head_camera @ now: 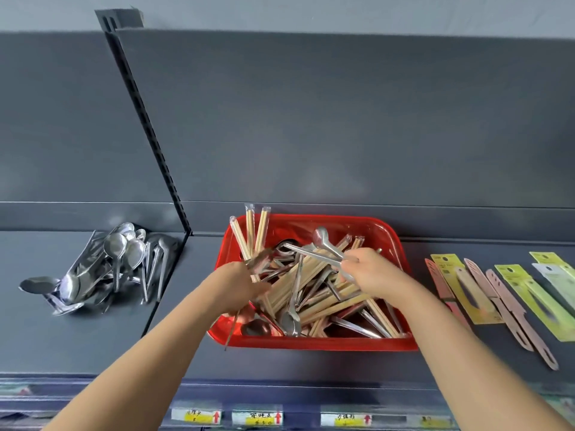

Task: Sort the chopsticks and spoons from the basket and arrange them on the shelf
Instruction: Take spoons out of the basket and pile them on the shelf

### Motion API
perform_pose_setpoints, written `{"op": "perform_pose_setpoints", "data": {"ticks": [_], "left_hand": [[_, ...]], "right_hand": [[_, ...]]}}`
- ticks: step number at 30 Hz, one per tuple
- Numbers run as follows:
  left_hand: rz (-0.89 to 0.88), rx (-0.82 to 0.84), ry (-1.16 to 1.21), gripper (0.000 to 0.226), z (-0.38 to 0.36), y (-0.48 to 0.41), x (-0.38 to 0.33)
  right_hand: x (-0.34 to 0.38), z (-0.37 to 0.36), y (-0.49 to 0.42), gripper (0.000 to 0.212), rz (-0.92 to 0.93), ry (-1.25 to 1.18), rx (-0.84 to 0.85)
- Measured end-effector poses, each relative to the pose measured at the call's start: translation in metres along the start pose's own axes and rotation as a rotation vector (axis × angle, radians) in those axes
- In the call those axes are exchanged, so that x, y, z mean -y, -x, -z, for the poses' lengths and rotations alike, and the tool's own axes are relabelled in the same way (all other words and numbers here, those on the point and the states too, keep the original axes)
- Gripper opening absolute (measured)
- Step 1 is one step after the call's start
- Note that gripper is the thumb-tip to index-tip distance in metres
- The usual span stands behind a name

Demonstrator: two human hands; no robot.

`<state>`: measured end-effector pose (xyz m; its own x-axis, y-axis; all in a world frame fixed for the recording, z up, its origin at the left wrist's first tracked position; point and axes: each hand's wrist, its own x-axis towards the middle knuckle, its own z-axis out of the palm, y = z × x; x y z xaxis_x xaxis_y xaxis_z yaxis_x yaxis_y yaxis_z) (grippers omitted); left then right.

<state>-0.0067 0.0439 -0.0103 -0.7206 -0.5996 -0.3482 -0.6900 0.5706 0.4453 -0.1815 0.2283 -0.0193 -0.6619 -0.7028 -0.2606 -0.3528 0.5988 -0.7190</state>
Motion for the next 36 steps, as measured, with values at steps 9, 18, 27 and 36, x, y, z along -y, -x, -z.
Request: {"op": "perform_pose_setpoints", "data": {"ticks": [9, 18, 27, 36], "left_hand": [[0.122, 0.126, 0.069, 0.022, -0.005, -0.003, -0.008], [0.121, -0.004, 0.194, 0.017, 0.008, -0.003, 0.007], [0.081, -0.042, 0.518, 0.023, 0.031, 0.004, 0.028], [-0.081, -0.136, 0.730, 0.010, 0.073, 0.029, 0.057]], "right_hand": [[0.008, -0.042, -0.023, 0.015, -0.082, -0.163, 0.006], [0.034, -0.063, -0.042, 0.050, -0.175, 0.180, -0.020], [0.036, -0.070, -0.053, 0.036, -0.141, 0.010, 0.028], [0.073, -0.044, -0.049, 0.044, 0.129, -0.272, -0.025]]}}
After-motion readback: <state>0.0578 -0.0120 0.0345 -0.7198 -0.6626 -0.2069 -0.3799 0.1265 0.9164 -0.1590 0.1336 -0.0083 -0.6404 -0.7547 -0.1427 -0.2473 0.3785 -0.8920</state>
